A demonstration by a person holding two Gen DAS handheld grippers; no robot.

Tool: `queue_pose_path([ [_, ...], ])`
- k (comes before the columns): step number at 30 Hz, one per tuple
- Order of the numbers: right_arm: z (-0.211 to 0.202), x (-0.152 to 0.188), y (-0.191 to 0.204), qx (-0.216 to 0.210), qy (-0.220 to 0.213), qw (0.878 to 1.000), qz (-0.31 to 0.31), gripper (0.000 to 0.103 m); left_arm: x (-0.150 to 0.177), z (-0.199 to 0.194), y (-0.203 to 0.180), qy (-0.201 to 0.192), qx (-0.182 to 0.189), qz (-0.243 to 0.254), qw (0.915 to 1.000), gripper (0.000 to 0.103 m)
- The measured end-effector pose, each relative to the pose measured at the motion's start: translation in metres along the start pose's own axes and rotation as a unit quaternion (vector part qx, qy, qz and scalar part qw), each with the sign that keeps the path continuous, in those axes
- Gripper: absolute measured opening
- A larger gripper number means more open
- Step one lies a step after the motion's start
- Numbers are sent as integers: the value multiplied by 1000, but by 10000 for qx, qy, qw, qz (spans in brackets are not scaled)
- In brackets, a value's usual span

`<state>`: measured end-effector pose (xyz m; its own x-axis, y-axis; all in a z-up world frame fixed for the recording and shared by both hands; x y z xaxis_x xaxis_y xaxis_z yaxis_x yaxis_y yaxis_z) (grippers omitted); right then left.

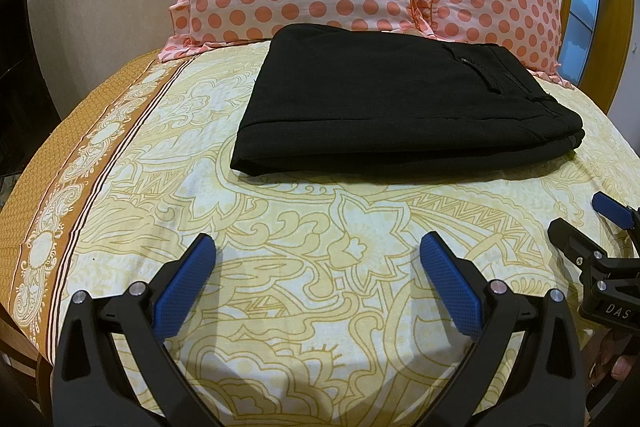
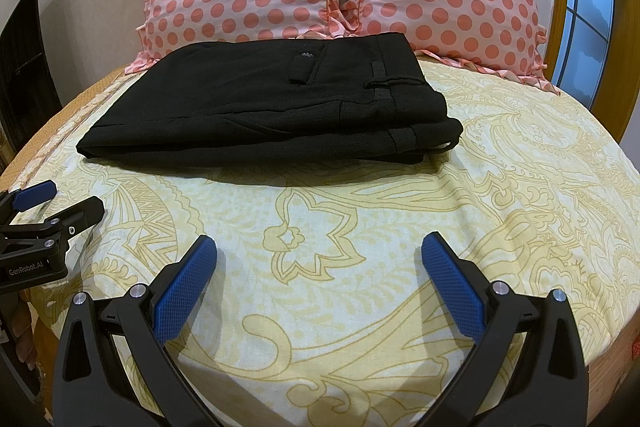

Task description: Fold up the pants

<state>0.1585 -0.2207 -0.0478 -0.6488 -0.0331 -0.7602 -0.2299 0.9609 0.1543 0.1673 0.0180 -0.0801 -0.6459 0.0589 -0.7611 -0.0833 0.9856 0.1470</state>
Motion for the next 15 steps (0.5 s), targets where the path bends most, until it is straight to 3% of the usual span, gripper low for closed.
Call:
queue_pose_path([
  [15, 0, 0, 0, 5, 2, 10000, 4, 102, 0, 0, 1, -35, -32, -20, 10000, 101],
])
Point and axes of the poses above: each gripper's, at about its wrist camera, not at the fingertips, and z roughly the way its jaws point, y to its left, x to its underside, the point moved 7 cm from there along z, roughly the way its jaws point, and after that the axes turned 11 degrees about -x, right-handed, at the moved point
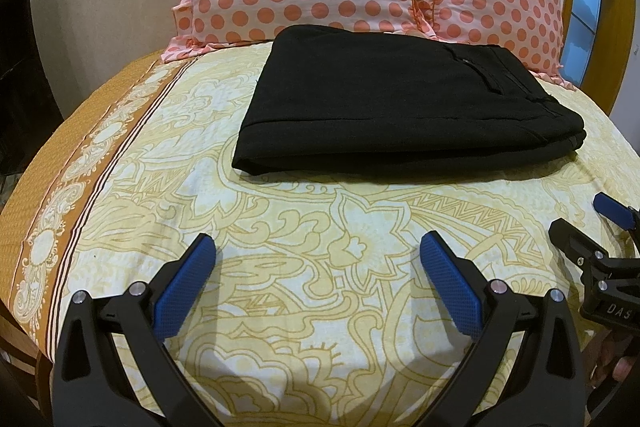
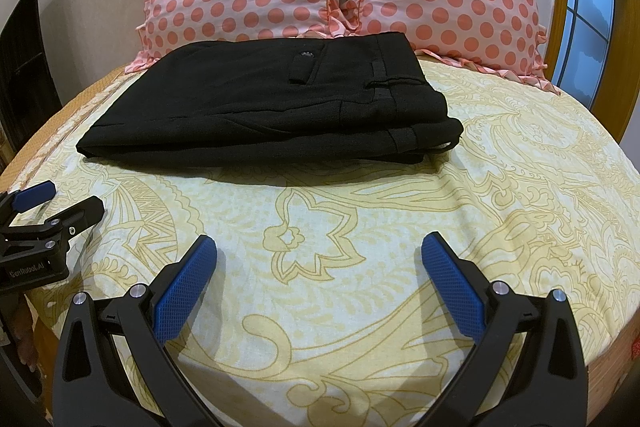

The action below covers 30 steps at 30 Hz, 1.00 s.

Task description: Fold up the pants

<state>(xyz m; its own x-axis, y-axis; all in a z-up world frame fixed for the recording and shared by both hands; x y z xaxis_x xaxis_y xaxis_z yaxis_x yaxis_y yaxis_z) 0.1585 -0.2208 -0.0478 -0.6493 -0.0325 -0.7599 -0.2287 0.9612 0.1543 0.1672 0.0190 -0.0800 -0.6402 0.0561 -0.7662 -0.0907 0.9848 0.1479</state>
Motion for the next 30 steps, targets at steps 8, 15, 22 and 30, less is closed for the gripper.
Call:
queue_pose_path([
  [8, 0, 0, 1, 3, 0, 10000, 2, 102, 0, 0, 0, -5, -3, -3, 10000, 101],
  [15, 1, 0, 1, 3, 1, 10000, 2, 102, 0, 0, 0, 10, -2, -1, 10000, 101],
  [22, 1, 0, 1, 3, 1, 10000, 2, 102, 0, 0, -1, 46, -5, -6, 10000, 101],
  [30, 1, 0, 1, 1, 2, 10000, 0, 102, 0, 0, 0, 51, -3, -8, 10000, 101],
])
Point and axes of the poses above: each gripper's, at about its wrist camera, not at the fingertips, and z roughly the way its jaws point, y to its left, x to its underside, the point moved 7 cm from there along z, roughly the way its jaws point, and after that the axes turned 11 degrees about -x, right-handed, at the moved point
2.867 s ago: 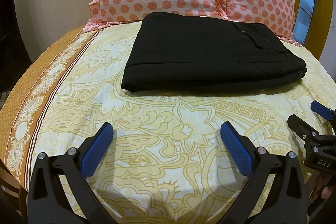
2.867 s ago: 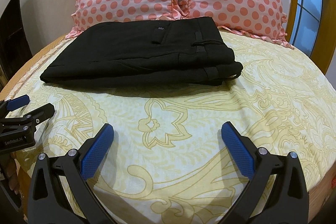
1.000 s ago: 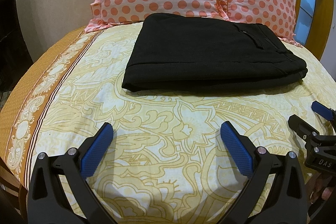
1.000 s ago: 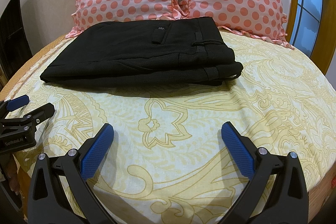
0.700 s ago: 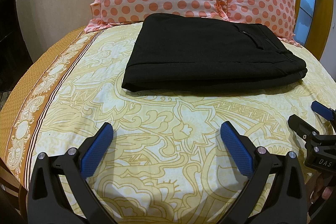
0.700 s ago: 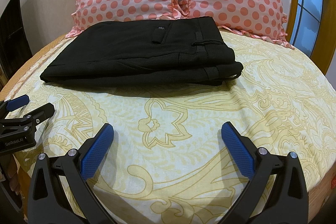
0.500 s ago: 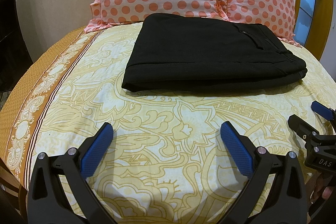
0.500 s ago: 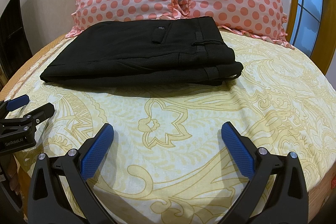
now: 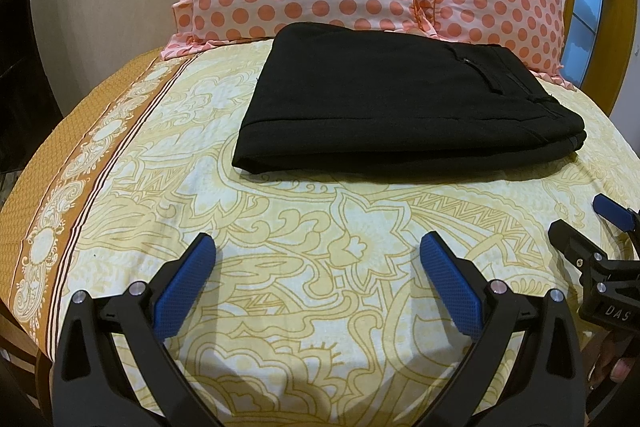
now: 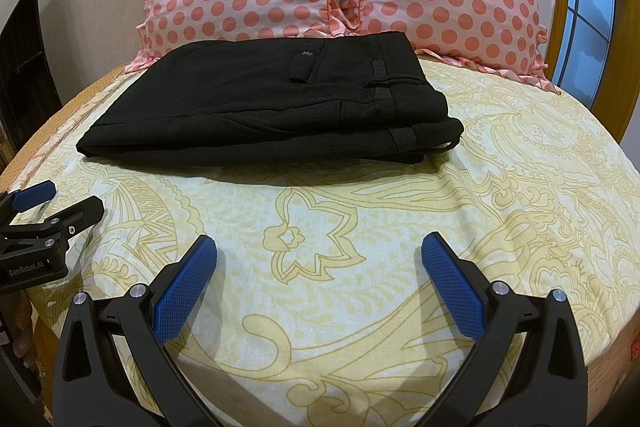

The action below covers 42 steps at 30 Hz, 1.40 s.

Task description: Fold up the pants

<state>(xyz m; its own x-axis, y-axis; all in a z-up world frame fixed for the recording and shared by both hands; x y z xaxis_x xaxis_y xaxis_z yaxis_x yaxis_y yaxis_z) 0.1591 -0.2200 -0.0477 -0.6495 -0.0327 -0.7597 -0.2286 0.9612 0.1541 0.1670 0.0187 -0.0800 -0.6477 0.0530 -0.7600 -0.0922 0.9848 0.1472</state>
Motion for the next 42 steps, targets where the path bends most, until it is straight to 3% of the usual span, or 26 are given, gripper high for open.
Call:
queue_pose_path([
  [42, 0, 0, 0, -2, -3, 10000, -5, 102, 1, 2, 0, 89, 38, 39, 9999, 101],
])
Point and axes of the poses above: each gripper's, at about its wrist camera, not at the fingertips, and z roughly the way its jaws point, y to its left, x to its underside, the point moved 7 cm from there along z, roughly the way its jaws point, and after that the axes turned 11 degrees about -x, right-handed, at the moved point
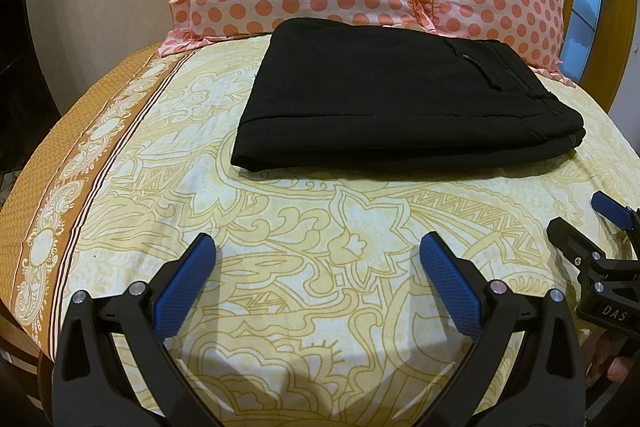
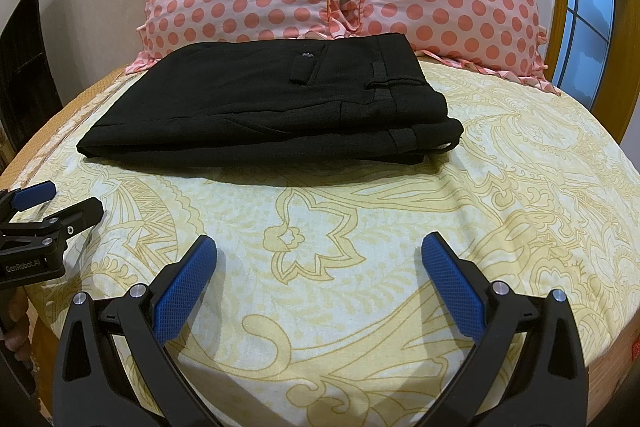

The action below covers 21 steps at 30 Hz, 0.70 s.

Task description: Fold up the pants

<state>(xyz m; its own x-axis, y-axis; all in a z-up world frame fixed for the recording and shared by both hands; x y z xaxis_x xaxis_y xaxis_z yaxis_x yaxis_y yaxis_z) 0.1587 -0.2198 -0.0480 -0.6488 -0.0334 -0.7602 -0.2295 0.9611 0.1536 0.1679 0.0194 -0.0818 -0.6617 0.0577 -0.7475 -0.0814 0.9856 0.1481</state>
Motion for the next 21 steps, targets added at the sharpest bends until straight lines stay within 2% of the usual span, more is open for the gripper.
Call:
queue_pose_path([
  [21, 0, 0, 0, 1, -2, 10000, -1, 102, 0, -1, 0, -30, -2, -2, 10000, 101],
])
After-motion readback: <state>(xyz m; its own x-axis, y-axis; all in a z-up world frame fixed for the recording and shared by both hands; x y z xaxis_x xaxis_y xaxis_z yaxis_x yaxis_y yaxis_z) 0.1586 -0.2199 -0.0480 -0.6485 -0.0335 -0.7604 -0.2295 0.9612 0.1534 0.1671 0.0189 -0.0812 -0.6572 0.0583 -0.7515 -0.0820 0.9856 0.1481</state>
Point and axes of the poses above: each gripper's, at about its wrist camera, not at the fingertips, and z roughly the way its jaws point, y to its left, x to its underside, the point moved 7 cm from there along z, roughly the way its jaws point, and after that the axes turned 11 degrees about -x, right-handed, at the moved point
